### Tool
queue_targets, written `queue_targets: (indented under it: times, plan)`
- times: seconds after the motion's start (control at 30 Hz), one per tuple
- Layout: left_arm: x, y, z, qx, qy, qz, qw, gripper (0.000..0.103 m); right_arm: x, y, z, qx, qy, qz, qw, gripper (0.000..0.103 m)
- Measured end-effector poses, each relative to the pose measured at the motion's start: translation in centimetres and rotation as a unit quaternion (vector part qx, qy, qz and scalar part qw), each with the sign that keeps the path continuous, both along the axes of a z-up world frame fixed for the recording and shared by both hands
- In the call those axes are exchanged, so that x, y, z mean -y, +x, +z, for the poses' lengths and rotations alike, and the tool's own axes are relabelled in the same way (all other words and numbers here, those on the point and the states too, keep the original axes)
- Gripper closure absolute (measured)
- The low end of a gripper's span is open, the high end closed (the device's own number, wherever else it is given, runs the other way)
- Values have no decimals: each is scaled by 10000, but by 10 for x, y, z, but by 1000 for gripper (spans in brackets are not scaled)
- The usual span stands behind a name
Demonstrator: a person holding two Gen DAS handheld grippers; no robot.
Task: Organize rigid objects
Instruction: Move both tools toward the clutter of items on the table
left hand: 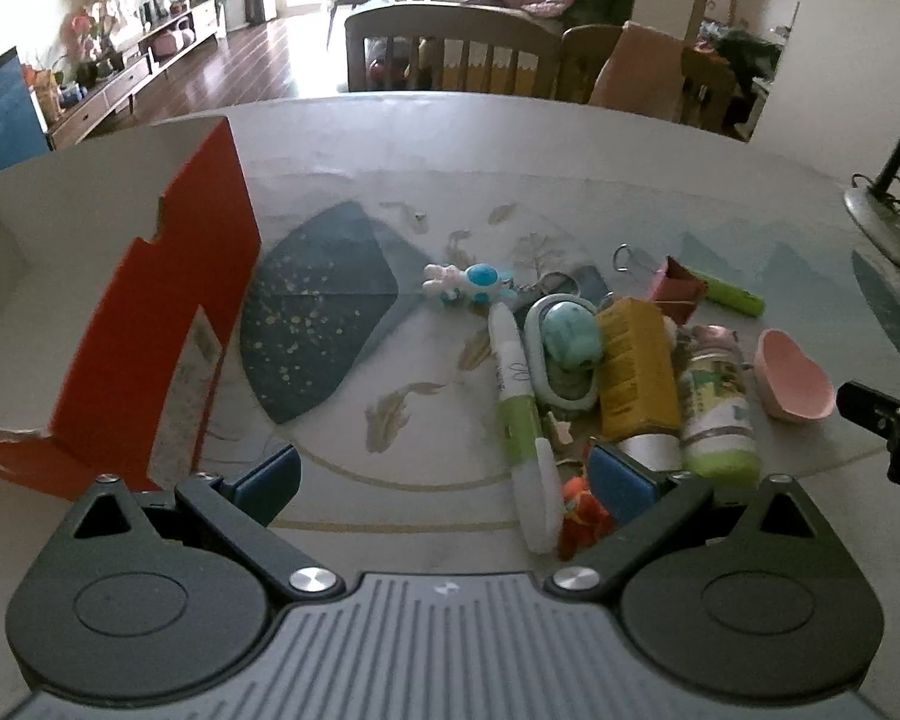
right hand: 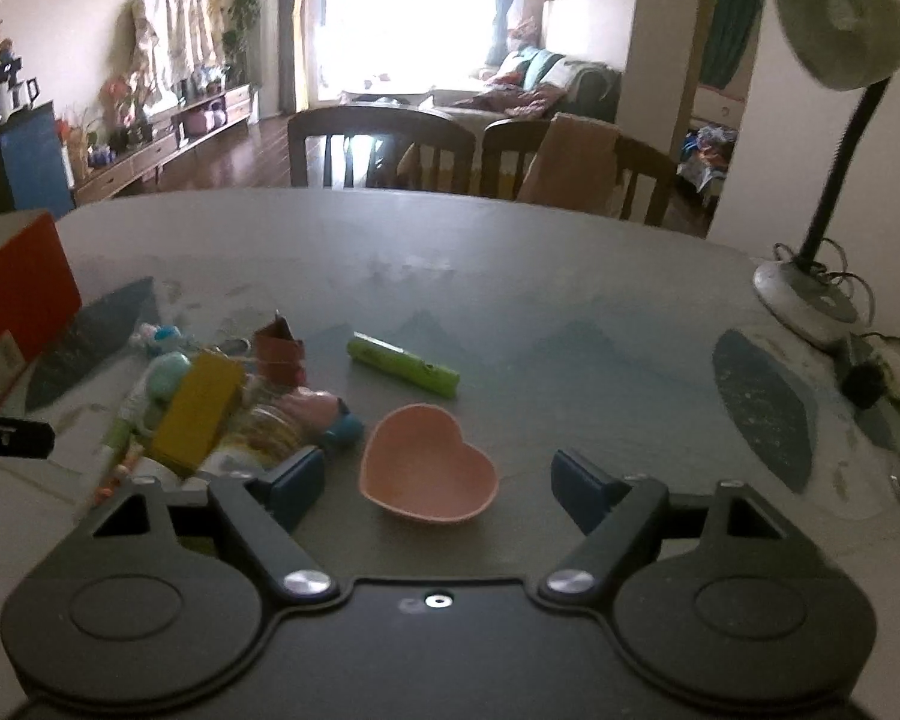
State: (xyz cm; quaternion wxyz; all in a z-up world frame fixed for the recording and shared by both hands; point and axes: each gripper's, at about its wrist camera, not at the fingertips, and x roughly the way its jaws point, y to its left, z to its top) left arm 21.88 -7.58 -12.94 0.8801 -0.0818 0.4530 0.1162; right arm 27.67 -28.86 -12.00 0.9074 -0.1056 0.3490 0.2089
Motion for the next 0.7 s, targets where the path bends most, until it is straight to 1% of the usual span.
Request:
queue_targets:
  times: [0.17,0.37,0.47,0.63,0.67,0.7]
  plan:
    - [0,13,-14,-181,116,63,9997,1,-3,11,-17,-120,-154,138,9997,21]
    - [2,24,-25,-276,58,48,9996,1,-3,21,-24,-202,-166,239,9994,21]
    - [2,29,-32,-394,26,65,9992,11,-5,25,-28,-242,-214,277,9991,23]
    - [3,33,-36,-419,-12,11,9991,12,-8,34,-37,-336,-242,331,9986,24]
    - [4,34,-37,-421,-18,-5,9991,16,-9,34,-38,-351,-218,349,9985,24]
    - [4,35,-38,-440,-44,-22,9990,26,-9,35,-39,-374,-207,372,9984,24]
